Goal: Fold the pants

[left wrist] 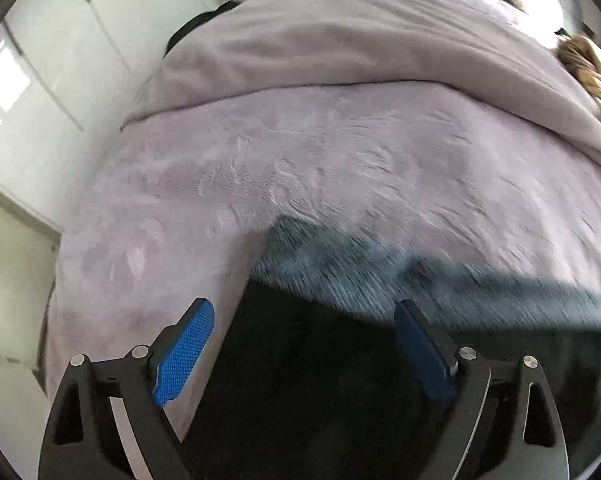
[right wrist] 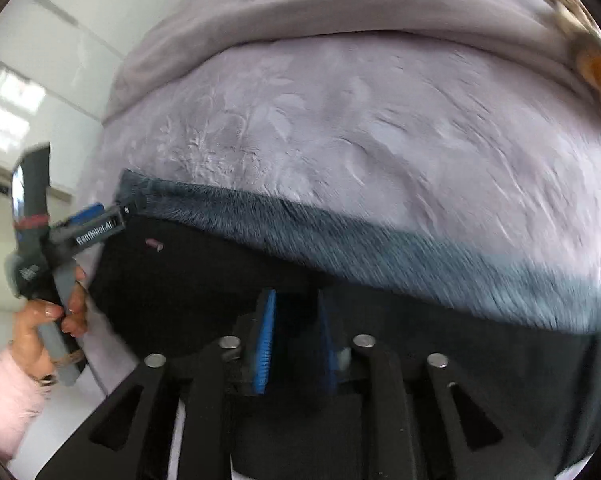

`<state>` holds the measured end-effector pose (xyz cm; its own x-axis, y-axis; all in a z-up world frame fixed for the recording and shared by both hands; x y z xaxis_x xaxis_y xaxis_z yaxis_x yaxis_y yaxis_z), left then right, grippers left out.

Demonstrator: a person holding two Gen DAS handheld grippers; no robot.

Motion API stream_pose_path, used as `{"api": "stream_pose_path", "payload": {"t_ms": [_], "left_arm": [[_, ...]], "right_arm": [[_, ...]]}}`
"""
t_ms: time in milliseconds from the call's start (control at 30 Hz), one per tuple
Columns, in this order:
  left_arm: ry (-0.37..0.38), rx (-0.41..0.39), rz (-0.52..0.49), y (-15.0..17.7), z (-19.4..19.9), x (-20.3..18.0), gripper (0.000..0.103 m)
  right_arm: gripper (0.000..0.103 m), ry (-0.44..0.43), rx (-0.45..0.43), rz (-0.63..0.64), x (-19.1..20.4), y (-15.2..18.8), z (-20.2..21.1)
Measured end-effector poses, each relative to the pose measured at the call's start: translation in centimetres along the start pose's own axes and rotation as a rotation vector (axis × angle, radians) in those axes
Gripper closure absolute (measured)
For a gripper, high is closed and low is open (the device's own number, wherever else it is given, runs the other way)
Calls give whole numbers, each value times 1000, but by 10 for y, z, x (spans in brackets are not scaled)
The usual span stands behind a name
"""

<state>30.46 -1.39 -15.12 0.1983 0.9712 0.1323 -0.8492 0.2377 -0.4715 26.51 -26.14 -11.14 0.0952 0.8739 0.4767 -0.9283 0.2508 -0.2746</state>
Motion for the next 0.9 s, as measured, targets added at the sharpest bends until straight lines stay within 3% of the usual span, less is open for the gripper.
{"api": "stream_pose_path", "payload": {"t_ms": [133,233,333,467,600,700,833,900], "left_arm": [[83,-7,-61,25,34,-33,10],[79,13,-153,38,30,-60,10],[95,101,-140,65,8,-65,9],[117,99,-136,66,5,-64,9],[130,123,-138,61,0,-63,9],[123,139,-152,58,0,-64,9],[117,137,-154,56,-3,-65,8],[113,132,-153,64,-1,-67,8]], "right_arm": [[67,-190,19,-232,-21,43,30],[67,-296,33,-398,-32,85,43],[67,-312,39,-531,-42,120,41],[67,-355,11,-686,-59,143,29],[68,-423,-70,-775,-69,134,27],[68,-464,-74,-832,-73,139,33],[67,-403,-31,-733,-63,154,37],[67,-415,-28,-746,-62,154,28]]}}
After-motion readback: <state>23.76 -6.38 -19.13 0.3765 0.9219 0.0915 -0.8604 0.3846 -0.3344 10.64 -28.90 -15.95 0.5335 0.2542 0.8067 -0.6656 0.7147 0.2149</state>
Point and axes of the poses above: each gripper's, at about its wrist camera, not at the fingertips, and z roughly against the way its jaws point, x to its left, y to its underside, the point moved 8 cm from there along -z, roughly the way its jaws point, and after that the axes turned 5 degrees about -x, right-handed, at the moved point
